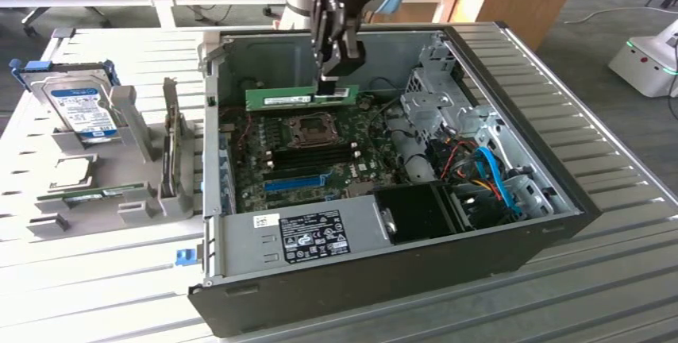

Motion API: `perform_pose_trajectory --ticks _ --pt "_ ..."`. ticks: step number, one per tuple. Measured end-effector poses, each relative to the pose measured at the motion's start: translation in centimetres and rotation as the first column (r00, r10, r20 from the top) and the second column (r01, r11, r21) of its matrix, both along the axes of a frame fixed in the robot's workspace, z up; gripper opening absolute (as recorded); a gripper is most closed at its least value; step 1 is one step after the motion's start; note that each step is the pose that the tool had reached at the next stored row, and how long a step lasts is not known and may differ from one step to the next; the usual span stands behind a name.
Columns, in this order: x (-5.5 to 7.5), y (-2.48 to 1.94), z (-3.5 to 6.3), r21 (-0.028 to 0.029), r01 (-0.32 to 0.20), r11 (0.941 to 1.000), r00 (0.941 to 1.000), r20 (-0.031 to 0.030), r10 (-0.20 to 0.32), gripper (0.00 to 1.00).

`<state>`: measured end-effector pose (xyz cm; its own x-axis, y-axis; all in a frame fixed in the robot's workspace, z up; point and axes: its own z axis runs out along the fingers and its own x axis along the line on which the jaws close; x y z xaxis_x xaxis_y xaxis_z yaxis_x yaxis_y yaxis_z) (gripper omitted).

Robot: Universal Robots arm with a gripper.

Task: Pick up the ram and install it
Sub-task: 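Pick up the ram and move it above insertion slot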

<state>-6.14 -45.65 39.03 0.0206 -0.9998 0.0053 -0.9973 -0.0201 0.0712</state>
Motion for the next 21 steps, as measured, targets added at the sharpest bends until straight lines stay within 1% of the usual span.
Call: perform_pose_trajectory --ticks 6,11,13,15,17,21 --pt "1.6 0.00 0.00 0.0000 -0.001 1.0000 1.0000 -0.0023 0.001 0.12" --pt "1.7 0.00 0.00 0.0000 -0.001 1.0000 1.0000 -0.0024 0.001 0.12" --pt "1.7 0.10 -0.02 0.0002 -0.001 1.0000 1.0000 -0.0024 0.001 0.12" --pt "1.7 0.25 -0.03 0.0001 -0.001 1.0000 1.0000 -0.0024 0.001 0.12" --pt "1.7 0.52 -0.05 0.0000 -0.001 1.0000 1.0000 -0.0024 0.001 0.12" --pt "1.7 1.28 -0.10 0.0001 -0.001 1.0000 1.0000 -0.0023 0.001 0.12"
